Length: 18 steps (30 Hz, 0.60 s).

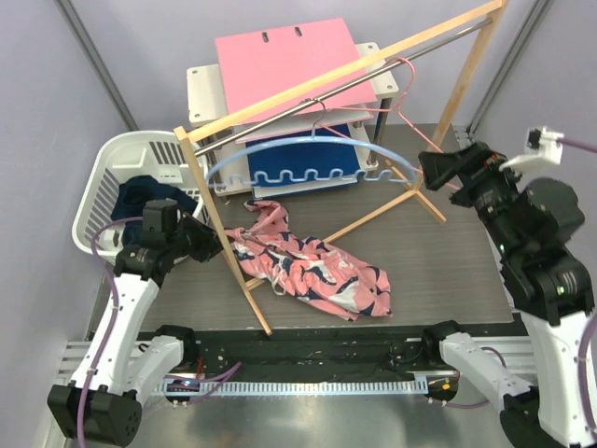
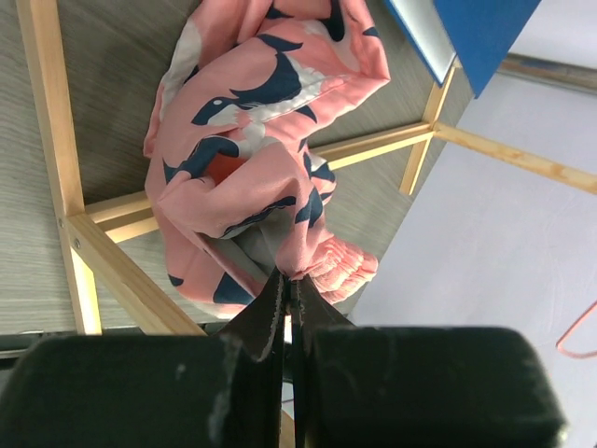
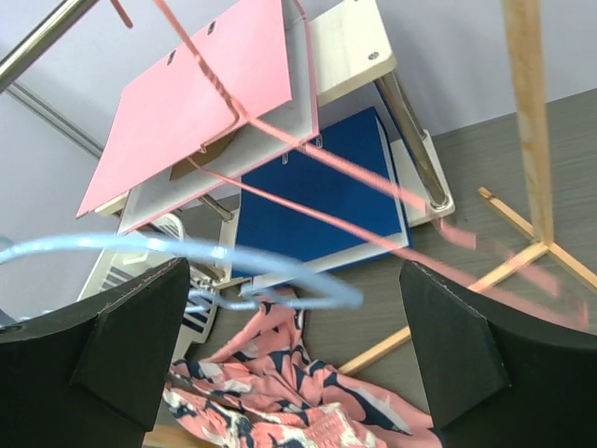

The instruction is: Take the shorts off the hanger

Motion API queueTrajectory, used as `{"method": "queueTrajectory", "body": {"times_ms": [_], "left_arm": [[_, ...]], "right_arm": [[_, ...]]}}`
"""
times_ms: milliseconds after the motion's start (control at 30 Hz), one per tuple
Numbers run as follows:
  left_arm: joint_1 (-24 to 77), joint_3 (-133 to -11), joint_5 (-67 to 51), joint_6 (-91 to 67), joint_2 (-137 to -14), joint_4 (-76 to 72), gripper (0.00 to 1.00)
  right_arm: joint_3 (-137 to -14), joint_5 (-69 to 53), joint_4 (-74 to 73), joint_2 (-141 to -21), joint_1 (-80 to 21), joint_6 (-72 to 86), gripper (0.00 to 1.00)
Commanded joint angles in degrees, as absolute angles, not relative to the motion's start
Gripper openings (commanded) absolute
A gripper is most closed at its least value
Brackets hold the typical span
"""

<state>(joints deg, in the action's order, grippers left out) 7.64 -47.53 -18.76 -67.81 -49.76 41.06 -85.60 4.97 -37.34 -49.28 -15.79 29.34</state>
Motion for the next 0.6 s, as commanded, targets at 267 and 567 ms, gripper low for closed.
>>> {"method": "queueTrajectory", "body": {"times_ms": [267, 567], "left_arm": [[3.96, -57.56, -16.44, -63.20, -51.68, 45.17, 0.00], [2.37, -73.11, -1.77, -62.57, -50.54, 54.22, 0.00]], "right_arm": [[-73.57, 13.61, -44.64, -32.26, -16.00, 34.95, 1.00], [-69.08, 9.67, -46.76, -32.78, -15.91, 38.85, 1.00]]}}
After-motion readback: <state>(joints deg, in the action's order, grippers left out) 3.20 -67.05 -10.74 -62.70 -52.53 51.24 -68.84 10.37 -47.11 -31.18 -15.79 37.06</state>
